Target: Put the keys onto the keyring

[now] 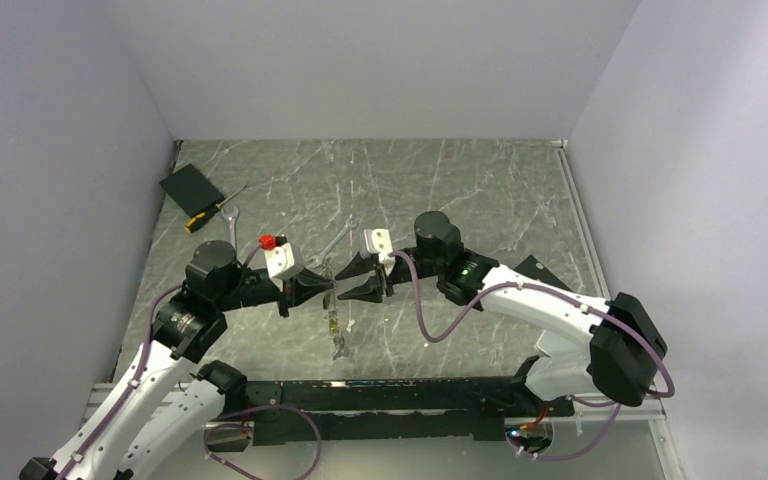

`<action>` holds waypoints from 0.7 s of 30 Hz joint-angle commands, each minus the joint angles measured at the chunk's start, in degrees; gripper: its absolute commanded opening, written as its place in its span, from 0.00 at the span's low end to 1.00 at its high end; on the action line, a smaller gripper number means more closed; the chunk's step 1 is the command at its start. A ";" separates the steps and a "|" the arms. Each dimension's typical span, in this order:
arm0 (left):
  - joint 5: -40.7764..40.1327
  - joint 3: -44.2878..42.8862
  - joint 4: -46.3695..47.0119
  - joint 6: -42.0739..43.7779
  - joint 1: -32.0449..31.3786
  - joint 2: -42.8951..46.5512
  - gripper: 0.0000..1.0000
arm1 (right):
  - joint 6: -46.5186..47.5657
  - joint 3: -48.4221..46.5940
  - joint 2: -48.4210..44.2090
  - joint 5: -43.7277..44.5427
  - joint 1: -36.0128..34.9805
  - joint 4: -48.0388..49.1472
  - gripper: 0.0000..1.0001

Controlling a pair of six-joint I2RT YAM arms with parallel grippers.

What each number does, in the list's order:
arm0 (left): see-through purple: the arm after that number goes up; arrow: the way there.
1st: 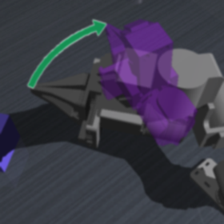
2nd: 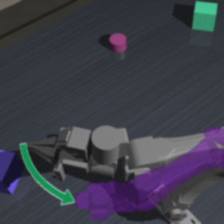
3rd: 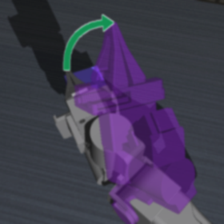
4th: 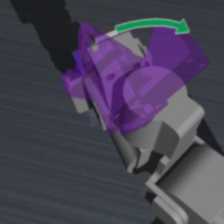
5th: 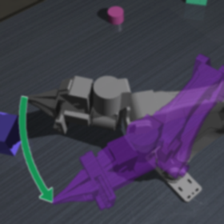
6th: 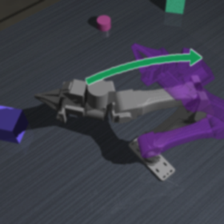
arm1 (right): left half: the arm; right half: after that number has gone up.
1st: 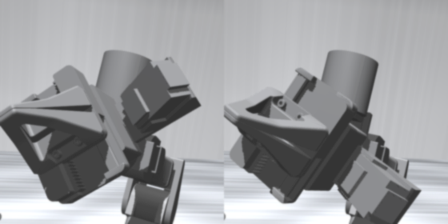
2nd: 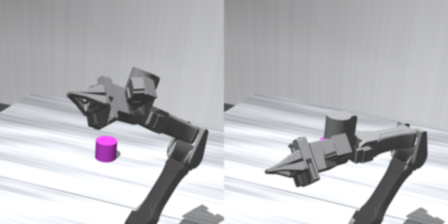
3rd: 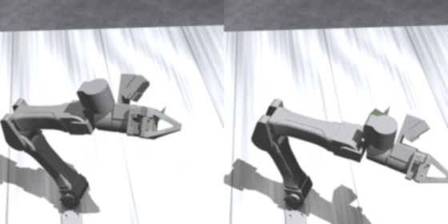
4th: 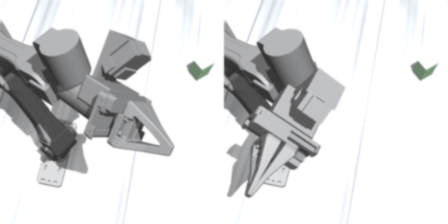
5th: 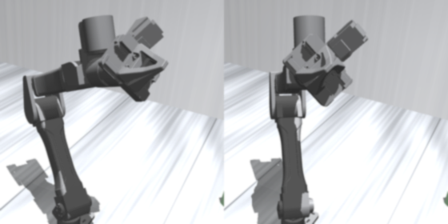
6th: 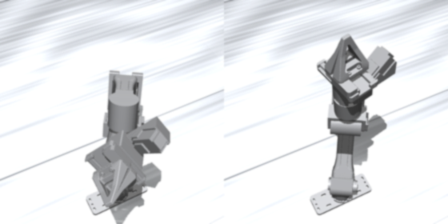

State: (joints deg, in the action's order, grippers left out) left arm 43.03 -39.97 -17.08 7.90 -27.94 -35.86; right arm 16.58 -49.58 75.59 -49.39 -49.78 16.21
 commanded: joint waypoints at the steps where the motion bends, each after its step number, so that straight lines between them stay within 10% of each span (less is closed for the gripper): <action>1: 2.51 -1.96 3.10 0.36 0.20 0.39 0.00 | 1.36 -3.47 1.07 -2.82 -0.66 0.36 0.42; 21: 0.72 -1.78 2.76 0.52 0.19 1.88 0.00 | 1.00 -4.74 2.94 -3.44 -1.44 -0.47 0.00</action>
State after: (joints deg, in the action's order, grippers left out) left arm 43.66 -39.97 -17.30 7.90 -27.94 -34.94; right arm 16.97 -51.86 78.54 -50.52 -50.74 15.27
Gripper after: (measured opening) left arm 0.013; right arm 0.036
